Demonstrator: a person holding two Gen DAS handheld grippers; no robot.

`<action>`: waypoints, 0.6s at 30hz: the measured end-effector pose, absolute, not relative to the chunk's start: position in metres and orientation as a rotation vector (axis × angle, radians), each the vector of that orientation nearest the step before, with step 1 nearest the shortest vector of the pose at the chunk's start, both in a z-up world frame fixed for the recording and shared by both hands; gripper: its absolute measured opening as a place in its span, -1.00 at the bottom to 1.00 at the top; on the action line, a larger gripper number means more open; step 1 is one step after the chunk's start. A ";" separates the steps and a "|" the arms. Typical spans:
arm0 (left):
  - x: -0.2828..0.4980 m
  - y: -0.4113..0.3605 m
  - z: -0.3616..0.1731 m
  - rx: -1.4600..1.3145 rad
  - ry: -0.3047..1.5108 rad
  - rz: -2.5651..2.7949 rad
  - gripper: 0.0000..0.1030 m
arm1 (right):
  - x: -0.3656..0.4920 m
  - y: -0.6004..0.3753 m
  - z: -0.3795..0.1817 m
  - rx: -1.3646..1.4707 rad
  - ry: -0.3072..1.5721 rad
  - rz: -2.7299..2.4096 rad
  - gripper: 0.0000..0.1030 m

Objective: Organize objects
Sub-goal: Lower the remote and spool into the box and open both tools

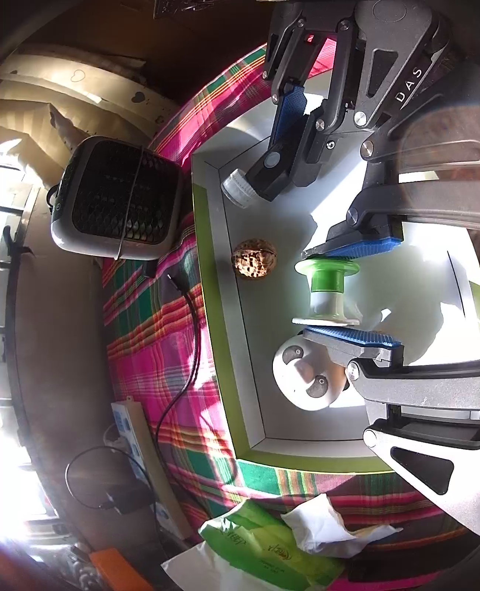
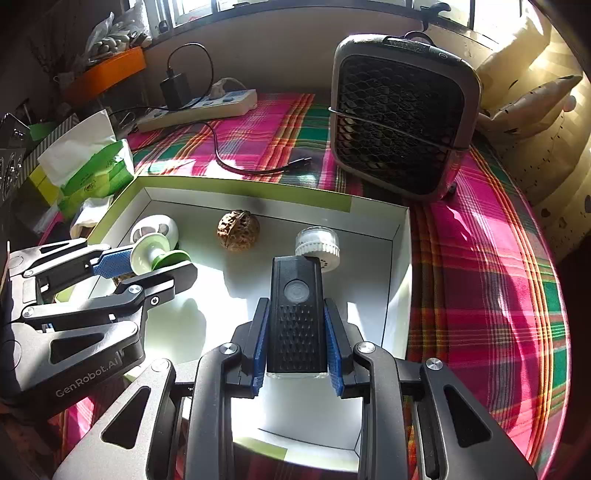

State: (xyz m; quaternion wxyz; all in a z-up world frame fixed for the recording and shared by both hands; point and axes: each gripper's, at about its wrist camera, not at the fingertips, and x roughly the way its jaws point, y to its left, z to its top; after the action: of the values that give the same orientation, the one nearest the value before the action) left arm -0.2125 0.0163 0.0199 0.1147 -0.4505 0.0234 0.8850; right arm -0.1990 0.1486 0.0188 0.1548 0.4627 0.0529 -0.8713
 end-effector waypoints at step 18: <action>-0.221 0.017 0.019 -1.314 0.114 2.628 -0.39 | -0.204 0.139 0.014 1.300 0.225 -2.541 -0.46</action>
State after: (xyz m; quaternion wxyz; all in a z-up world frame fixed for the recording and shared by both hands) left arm -0.2207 0.0172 0.0193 0.1003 -0.4446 0.0386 0.8893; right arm -0.2042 0.1390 0.0139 0.1389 0.4497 0.0777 -0.8789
